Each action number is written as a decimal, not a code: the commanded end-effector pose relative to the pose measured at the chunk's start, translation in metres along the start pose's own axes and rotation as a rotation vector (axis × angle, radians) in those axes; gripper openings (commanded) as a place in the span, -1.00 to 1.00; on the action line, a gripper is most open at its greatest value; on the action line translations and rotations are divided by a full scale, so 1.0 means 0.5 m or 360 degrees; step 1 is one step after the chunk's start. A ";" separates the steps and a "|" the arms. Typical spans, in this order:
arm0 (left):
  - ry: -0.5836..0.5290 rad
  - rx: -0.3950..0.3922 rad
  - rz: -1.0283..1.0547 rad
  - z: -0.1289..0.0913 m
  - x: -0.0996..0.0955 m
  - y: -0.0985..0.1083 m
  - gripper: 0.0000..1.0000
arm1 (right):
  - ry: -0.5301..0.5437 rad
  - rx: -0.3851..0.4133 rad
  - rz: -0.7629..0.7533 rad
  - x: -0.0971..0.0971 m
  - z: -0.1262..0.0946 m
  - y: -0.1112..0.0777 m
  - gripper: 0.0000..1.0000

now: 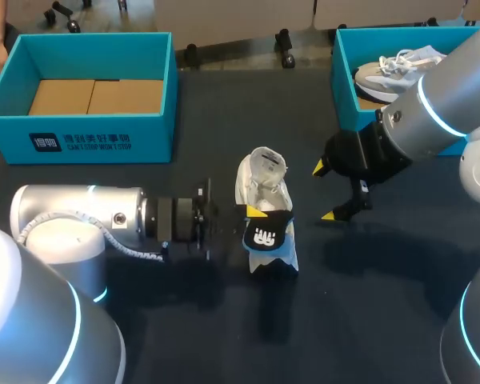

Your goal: Take the shoe out of the shoebox, open the shoe tongue, remove and reinsert the insole, then place the shoe into the shoebox

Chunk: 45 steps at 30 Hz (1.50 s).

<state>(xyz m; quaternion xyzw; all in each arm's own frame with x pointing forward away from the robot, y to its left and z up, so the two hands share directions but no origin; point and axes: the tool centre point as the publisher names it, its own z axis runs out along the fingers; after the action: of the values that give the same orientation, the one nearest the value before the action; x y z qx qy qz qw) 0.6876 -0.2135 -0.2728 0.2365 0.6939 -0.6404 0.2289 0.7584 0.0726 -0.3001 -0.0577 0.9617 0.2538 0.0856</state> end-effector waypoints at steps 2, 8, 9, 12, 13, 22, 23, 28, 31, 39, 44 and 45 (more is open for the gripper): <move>-0.0001 -0.0008 -0.0001 0.013 -0.001 0.012 -1.00 | -0.0002 -0.0001 -0.0001 0.001 0.001 0.000 1.00; 0.0003 -0.0028 -0.0003 0.011 0.004 0.019 -1.00 | -0.0002 -0.0001 -0.0001 0.001 0.001 0.000 1.00; 0.0004 -0.0030 -0.0005 0.011 0.004 0.019 -1.00 | -0.0002 -0.0001 -0.0001 0.001 0.001 0.000 1.00; 0.0005 -0.0038 -0.0006 0.009 0.006 0.020 -1.00 | -0.0002 -0.0001 -0.0001 0.001 0.001 0.000 1.00; 0.0005 -0.0045 -0.0005 0.009 0.006 0.021 -1.00 | -0.0002 -0.0001 -0.0001 0.001 0.001 0.000 1.00; -0.0011 -0.0007 0.0000 0.017 -0.002 -0.010 -1.00 | -0.0002 -0.0001 -0.0001 0.001 0.001 0.000 1.00; -0.0010 -0.0006 0.0001 0.019 -0.001 -0.011 -1.00 | -0.0002 -0.0001 -0.0001 0.001 0.001 0.000 1.00; -0.0017 0.0001 -0.0001 0.033 0.004 -0.012 -1.00 | -0.0002 -0.0001 -0.0001 0.001 0.001 0.000 1.00; -0.0034 -0.0006 -0.0009 0.043 0.002 -0.011 -1.00 | -0.0002 -0.0001 -0.0001 0.001 0.001 0.000 1.00; -0.0020 -0.0007 0.0004 0.058 0.005 -0.005 -1.00 | -0.0002 -0.0001 -0.0001 0.001 0.001 0.000 1.00; -0.0034 -0.0043 0.0002 0.060 0.004 0.011 -1.00 | -0.0002 -0.0001 -0.0001 0.001 0.001 0.000 1.00; -0.0035 -0.0045 0.0001 0.059 0.004 0.012 -1.00 | -0.0002 -0.0001 -0.0001 0.001 0.001 0.000 1.00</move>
<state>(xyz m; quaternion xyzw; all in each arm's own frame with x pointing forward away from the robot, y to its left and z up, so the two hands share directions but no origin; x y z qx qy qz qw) 0.6890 -0.2362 -0.2790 0.2268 0.6989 -0.6346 0.2395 0.7584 0.0726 -0.3001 -0.0577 0.9617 0.2538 0.0856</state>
